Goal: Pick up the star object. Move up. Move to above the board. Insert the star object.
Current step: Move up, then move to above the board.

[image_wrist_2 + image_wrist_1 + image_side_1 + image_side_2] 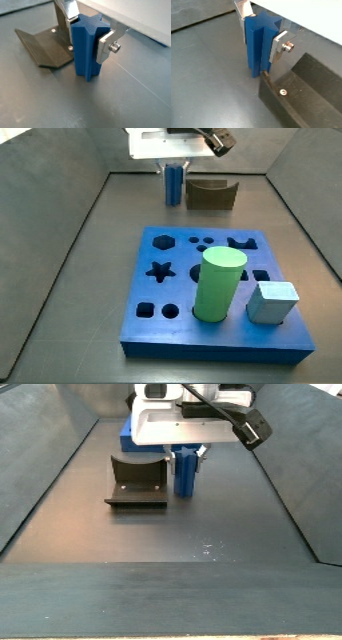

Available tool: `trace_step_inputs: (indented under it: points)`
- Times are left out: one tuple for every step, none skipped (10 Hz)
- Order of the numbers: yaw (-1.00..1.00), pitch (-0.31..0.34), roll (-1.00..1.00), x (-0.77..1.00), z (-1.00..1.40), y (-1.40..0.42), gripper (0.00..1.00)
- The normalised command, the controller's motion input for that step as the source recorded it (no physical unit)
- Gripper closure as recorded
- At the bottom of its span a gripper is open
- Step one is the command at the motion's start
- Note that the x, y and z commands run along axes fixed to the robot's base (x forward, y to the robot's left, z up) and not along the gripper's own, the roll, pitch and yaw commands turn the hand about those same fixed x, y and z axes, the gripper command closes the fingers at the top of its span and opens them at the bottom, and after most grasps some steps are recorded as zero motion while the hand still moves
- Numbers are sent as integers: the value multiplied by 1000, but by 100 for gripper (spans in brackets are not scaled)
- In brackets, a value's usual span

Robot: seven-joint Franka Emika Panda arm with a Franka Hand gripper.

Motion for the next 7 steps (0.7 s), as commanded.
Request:
trace_step_inputs:
  points:
    - [-1,18,-10,-30,811,-44,100]
    - [1,53,-13,-70,679,-44,100]
    - [6,56,-10,-41,489,-25,100]
    - [7,57,-7,-22,323,-16,100]
    - [-144,90,8,42,1000,110,100]
    - [-142,96,8,42,1000,114,100]
    - [-125,101,7,42,1000,112,100]
